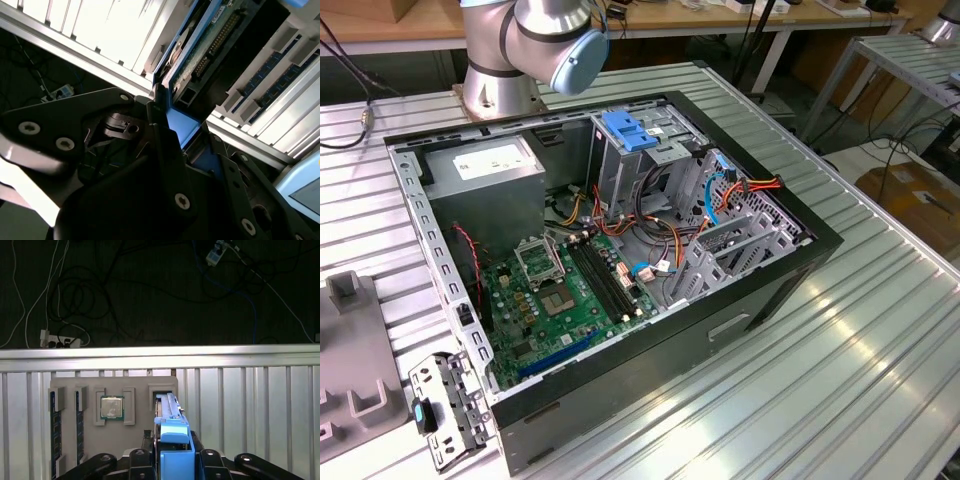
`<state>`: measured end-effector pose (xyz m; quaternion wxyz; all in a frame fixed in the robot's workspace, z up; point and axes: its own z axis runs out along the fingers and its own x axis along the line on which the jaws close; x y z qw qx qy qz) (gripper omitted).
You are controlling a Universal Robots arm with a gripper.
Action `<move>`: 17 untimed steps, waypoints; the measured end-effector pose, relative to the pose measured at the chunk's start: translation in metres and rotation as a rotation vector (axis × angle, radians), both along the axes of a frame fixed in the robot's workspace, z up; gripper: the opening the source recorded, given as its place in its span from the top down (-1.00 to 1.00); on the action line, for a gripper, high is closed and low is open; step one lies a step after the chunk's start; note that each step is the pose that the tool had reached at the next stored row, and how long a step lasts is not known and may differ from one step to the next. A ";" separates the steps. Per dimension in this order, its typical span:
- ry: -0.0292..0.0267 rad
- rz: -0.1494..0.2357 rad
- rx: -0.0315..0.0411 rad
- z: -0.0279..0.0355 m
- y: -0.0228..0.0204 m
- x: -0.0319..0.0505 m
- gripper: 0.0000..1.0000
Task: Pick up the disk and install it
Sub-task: 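Pick up the disk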
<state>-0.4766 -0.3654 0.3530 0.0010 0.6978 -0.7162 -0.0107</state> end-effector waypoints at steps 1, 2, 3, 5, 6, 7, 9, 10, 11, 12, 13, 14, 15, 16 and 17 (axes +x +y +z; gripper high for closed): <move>-0.0002 0.000 0.0001 0.0005 0.0000 0.0000 0.26; -0.0001 0.000 0.0001 0.0015 0.0000 0.0000 0.26; -0.0001 0.000 0.0000 0.0022 0.0000 0.0000 0.26; -0.0003 0.000 0.0002 0.0036 0.0000 0.0000 0.26; -0.0004 0.000 0.0002 0.0042 0.0000 0.0000 0.26; -0.0003 0.000 0.0002 0.0047 0.0000 0.0000 0.26; -0.0002 0.000 0.0001 0.0102 0.0000 0.0000 0.26; -0.0003 0.000 0.0002 0.0119 0.0000 0.0000 0.26; -0.0003 0.000 0.0002 0.0134 0.0000 0.0000 0.26; -0.0002 0.000 0.0001 0.0135 0.0000 0.0000 0.26; -0.0004 0.000 0.0002 0.0135 0.0000 0.0000 0.26; -0.0002 0.000 0.0001 0.0138 0.0000 0.0000 0.26; -0.0002 0.000 0.0001 0.0142 0.0000 0.0000 0.26; -0.0002 0.000 0.0001 0.0146 0.0000 0.0000 0.26; -0.0002 0.000 0.0001 0.0151 0.0000 0.0000 0.26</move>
